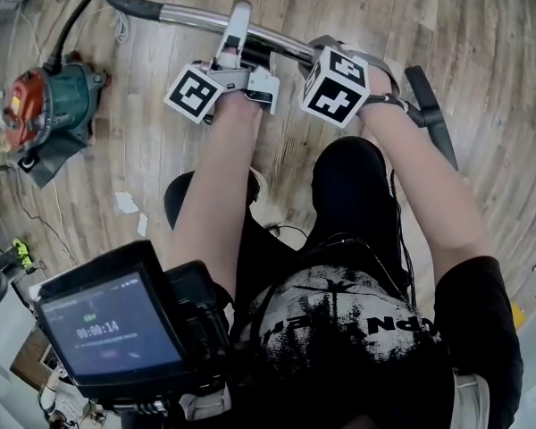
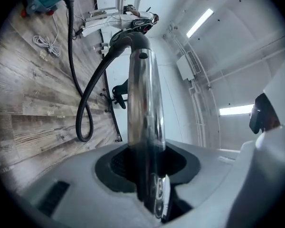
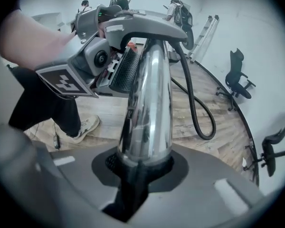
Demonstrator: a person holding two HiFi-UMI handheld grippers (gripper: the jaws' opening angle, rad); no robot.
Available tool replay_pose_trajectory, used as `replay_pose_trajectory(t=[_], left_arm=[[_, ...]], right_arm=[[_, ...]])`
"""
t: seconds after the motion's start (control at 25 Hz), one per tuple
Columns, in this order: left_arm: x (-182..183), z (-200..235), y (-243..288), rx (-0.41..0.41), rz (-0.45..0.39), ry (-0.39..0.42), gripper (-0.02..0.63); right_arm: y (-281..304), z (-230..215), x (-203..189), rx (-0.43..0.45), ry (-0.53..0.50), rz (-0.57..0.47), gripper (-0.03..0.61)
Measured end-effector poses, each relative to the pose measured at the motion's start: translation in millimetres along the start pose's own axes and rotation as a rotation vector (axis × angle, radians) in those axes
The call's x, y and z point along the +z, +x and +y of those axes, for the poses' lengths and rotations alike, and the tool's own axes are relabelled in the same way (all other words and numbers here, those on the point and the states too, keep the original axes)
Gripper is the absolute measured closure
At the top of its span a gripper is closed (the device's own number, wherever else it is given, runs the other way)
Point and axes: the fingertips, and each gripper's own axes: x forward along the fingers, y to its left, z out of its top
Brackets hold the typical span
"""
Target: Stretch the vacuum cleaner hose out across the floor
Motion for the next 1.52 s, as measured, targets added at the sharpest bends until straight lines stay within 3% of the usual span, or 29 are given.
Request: replay_pose_trajectory(t=[0.12,0.28,0.52,0.64,0.76,0.92,1.04,1.28,1.4,1.52], left_arm=[[-9,-78,7,0.004,0.039,-0.004,0.48],[-21,-189,10,0.003,0.113,0.065,0.484],[-63,-352,19,-0.067,0.142,0.192,0.49],[-80,-413,16,-0.098,0.111,0.214,0.496],[-87,-457,12,-0.126,0.049,0.187,0.566],[-92,-484,-5,-0.117,0.006,0.116,0.572],[-104,-487,-35,-0.085,0.007,0.077,0.572],[-104,-484,-77,-0.032,0.046,0.118,0.574],[-90,-473,-99,0.031,0.097,0.267,0.574],[-83,-469,-114,0.052,0.133,0.3,0.574]], right_arm=[[-77,2,13,0.023,0.023,-0.016,0.495],[-186,16,36,0.086,0.056,-0.074,0.495],[-347,33,38,0.167,0.074,-0.151,0.494],[-405,45,29,0.189,0.03,-0.151,0.494],[-442,57,23,0.202,-0.022,-0.142,0.492],[-468,78,23,0.22,-0.023,-0.135,0.497],[-472,117,18,0.267,-0.005,-0.136,0.497],[-464,152,24,0.155,0.003,-0.127,0.497],[-454,174,32,0.146,0.028,-0.124,0.497],[-449,191,42,0.15,0.062,-0.136,0.497]])
